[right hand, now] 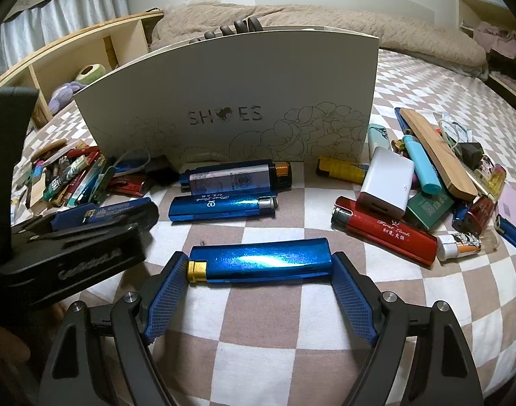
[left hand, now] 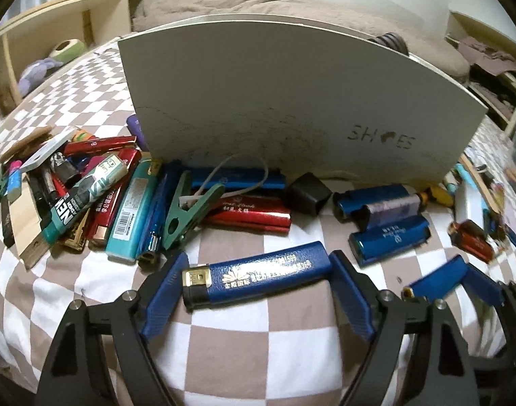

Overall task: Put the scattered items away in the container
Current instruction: 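Close both tools on the blue lighters and lift them off the bed, then carry both blue lighters over the SHOES box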

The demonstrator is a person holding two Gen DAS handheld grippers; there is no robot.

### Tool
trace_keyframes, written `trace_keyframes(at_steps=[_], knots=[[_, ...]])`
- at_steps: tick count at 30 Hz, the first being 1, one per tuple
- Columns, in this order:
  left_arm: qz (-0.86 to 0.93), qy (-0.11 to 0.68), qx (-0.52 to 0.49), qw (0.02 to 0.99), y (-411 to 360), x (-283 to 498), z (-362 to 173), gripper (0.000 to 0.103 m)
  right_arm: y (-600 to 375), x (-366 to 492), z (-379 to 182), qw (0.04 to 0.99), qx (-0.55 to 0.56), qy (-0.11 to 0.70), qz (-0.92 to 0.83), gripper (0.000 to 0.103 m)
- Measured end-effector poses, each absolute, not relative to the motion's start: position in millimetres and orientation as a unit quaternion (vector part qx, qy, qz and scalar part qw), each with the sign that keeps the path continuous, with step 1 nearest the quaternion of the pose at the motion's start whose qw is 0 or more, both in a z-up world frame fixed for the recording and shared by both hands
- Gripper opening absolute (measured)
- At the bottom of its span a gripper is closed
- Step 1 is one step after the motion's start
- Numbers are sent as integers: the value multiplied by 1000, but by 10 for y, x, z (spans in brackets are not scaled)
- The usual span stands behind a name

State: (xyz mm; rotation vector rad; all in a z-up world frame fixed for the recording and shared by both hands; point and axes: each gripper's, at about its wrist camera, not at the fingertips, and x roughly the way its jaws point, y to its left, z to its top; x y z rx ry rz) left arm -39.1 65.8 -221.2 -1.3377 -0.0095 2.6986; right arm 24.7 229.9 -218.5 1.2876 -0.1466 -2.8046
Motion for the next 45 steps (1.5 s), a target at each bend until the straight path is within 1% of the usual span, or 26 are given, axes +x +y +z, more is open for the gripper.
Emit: trace_keyframes(at_steps=[10, 17, 26, 31, 41, 45], knots=[[890, 8, -442, 107, 574, -93, -2172, 84, 2309, 252, -2185, 29, 417, -49, -907, 84], [894, 21, -432, 115, 579, 107, -2157, 84, 2297, 262, -2169, 29, 418, -44, -907, 84], [897, -26, -424, 120, 328, -42, -2040, 84, 2252, 288, -2102, 34, 415, -37, -908, 84], [910, -34, -400, 107, 276, -91, -1856, 84, 2240, 294, -1930, 39, 392, -38, -918, 84], [934, -33, -334, 123, 276, -109, -1385, 84, 2260, 214, -1481, 37, 333, -31, -942, 84], [943, -29, -307, 128, 218, -109, -1228, 84, 2337, 232, -1259, 50, 313, -48, -947, 84]])
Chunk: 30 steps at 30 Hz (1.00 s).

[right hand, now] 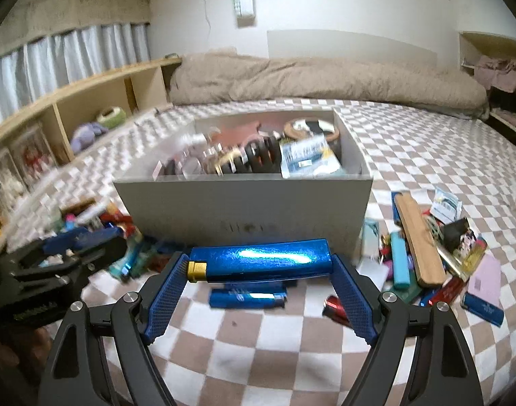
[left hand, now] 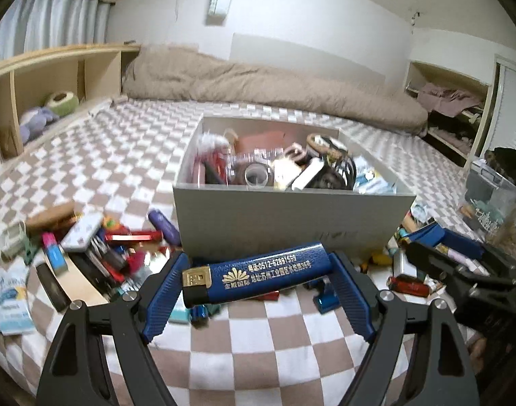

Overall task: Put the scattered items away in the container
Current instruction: 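Carry both blue lighters over the SHOES box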

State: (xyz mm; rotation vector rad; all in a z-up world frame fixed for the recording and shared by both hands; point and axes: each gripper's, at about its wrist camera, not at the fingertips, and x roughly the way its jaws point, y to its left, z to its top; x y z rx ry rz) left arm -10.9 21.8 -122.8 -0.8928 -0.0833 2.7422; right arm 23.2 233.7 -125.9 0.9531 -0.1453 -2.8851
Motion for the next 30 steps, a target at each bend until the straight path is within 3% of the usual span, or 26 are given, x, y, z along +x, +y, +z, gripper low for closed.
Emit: trace_keyframes(at_steps=[21, 30], knots=[[967, -46, -208, 143, 164, -476, -243, 84, 2496, 61, -313, 60, 207, -31, -976, 84], [954, -60, -249, 155, 170, -937, -167, 84, 2574, -209, -8, 78, 201, -38, -976, 84]])
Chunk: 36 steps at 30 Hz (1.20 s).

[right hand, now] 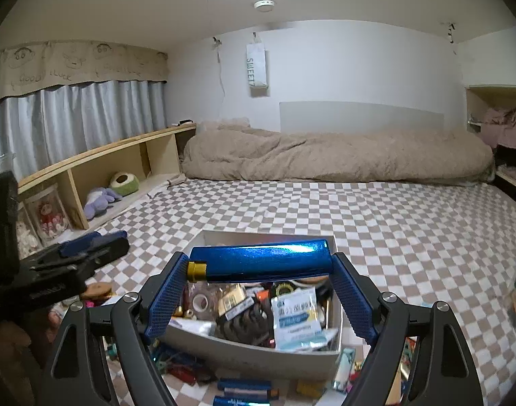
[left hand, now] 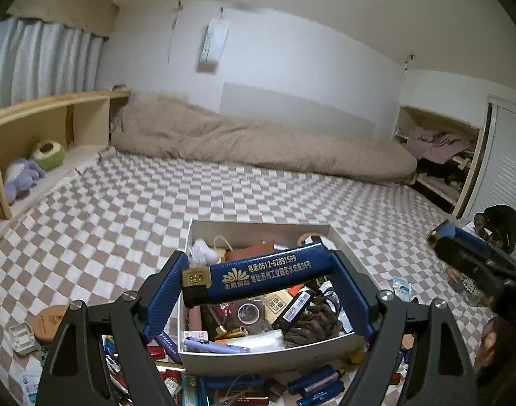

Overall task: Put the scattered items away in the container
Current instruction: 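Carry both blue lighters over the SHOES box, then lower the printed blue lighter into the box and open the left tool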

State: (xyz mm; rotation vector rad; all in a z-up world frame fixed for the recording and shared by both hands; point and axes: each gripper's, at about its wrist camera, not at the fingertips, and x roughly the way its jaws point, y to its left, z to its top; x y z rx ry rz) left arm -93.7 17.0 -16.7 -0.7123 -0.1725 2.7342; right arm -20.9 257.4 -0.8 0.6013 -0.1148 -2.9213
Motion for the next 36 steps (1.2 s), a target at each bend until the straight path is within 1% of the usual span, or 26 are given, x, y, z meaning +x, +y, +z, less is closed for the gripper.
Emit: trace_keyframes(at_steps=[4, 7, 10, 14, 17, 18, 19, 20, 22, 36], knots=[[944, -49, -293, 148, 245, -1164, -356, 84, 2584, -401, 16, 102, 219, -65, -968, 84], [935, -33, -322, 142, 297, -1301, -563, 84, 2558, -537, -26, 107, 236, -75, -963, 84], [924, -35, -354, 141, 302, -1437, -733, 84, 2504, -652, -92, 115, 254, -80, -957, 84], [911, -37, -383, 148, 264, -1566, -857, 84, 2451, -757, -189, 122, 273, -79, -951, 85], [903, -14, -401, 153, 309, -1615, -911, 84, 2425, -849, -253, 125, 288, -82, -946, 84], [902, -8, -404, 151, 318, -1626, -924, 84, 2420, -882, -270, 127, 293, -83, -944, 84], [902, -4, -405, 150, 318, -1631, -931, 87, 2408, -919, -291, 130, 299, -85, -942, 84], [902, -2, -406, 150, 318, -1635, -936, 96, 2400, -946, -310, 132, 304, -87, -940, 84], [903, -1, -403, 147, 291, -1627, -932, 101, 2371, -1011, -343, 136, 314, -91, -935, 84], [916, -11, -385, 111, -122, -1534, -891, 101, 2186, -1327, -528, 151, 368, -107, -911, 84]])
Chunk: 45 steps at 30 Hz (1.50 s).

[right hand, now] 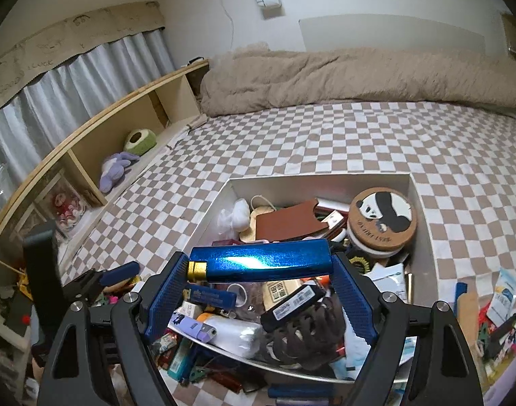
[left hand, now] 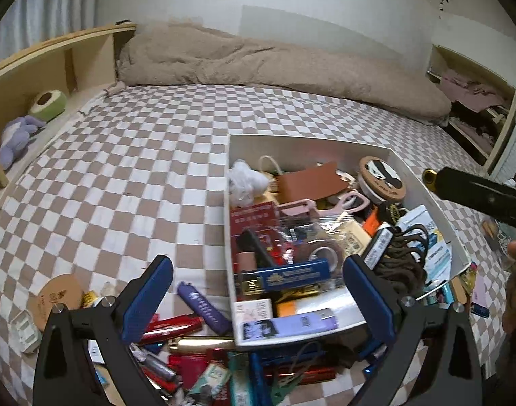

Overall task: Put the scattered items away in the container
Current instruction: 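Lower the printed blue lighter into the box and open the left tool, then lower the metallic blue lighter into the box and open the right tool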

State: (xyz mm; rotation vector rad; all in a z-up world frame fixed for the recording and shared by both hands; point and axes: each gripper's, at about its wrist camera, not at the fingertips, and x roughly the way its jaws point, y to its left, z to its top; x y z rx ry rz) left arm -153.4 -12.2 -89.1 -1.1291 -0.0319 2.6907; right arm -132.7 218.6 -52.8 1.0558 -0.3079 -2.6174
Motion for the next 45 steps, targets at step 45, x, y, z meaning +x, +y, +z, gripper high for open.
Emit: trace_keyframes(at_steps=[45], knots=[[923, -31, -368, 109, -418, -1410, -892, 101, 1672, -2145, -960, 127, 491, -97, -856, 96]])
